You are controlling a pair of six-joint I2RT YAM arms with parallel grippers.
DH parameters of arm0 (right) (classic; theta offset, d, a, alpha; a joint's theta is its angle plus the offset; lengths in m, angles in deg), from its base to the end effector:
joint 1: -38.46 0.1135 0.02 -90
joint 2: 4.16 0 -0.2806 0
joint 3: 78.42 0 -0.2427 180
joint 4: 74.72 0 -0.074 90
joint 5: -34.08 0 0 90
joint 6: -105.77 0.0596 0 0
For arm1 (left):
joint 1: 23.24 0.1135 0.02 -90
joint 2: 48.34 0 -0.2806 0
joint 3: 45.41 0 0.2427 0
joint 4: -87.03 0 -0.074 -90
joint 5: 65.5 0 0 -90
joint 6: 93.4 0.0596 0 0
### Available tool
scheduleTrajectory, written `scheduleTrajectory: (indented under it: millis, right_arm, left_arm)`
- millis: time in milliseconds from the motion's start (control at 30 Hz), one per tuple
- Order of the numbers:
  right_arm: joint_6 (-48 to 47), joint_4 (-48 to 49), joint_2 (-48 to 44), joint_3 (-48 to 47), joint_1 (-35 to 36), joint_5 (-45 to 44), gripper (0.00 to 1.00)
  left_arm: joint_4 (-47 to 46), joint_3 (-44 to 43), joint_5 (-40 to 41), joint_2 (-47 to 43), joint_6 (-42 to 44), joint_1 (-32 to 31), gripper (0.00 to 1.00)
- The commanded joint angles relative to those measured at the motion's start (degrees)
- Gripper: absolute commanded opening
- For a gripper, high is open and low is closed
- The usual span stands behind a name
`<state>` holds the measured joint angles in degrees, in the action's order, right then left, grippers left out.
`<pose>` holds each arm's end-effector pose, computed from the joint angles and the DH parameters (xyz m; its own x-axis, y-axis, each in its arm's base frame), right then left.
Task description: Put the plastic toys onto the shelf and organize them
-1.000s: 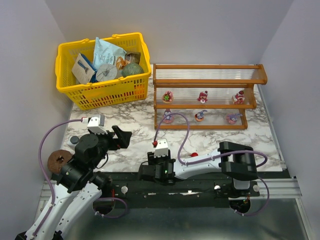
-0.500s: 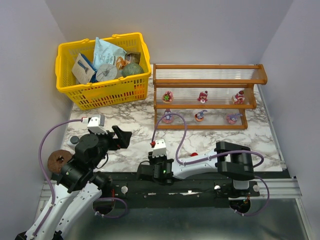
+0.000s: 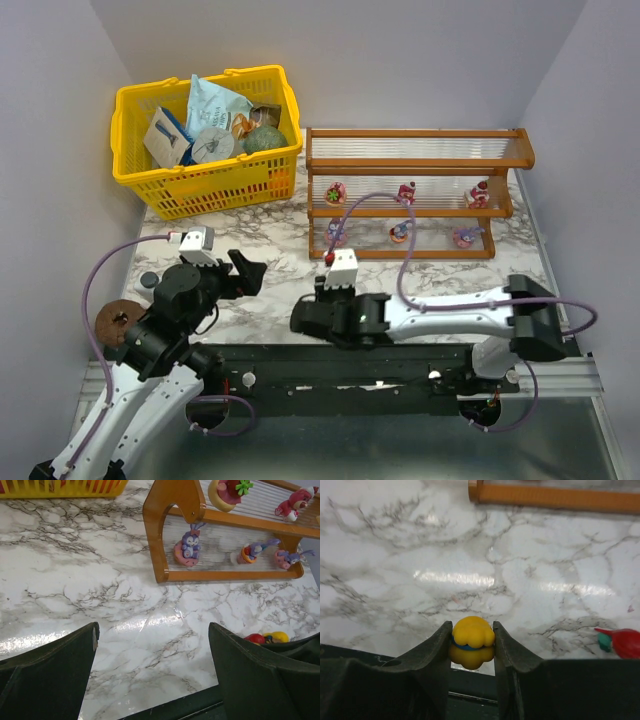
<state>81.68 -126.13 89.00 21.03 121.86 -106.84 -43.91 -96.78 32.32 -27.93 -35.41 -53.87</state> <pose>0.0829 0.3137 0.2404 -0.5782 0.0100 -0.8158 -0.1453 0.9827 0.1151 0.0830 -0.0397 0.2949 -0.4352 -0.3526 -0.8284 0.1919 0.8626 -0.4680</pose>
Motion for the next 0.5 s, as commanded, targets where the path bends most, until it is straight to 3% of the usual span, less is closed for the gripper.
scheduleTrajectory:
  millis: [0, 200, 333, 467]
  right_arm:
    - [-6.74, -10.1, -11.75, -4.25, -5.16, -4.28, 0.16]
    - [-28.96, -3.16, -23.8, -9.16, -16.93, -0.24, 0.17]
    - [-42.51, 1.68, -25.31, -14.08, -27.37, 2.74, 0.17]
    - [-53.66, 6.42, -24.09, -18.48, -37.06, 12.39, 0.17]
  left_arm:
    - [-1.96, 0.67, -3.85, 0.69, 1.6, 1.1, 0.99]
    - [-2.49, 0.93, -5.09, 0.87, 1.95, 1.98, 0.99]
    - [-2.75, 1.02, -5.79, 0.95, 2.04, 2.16, 0.99]
    - [-2.84, 1.11, -5.79, 1.22, 2.04, 2.16, 0.99]
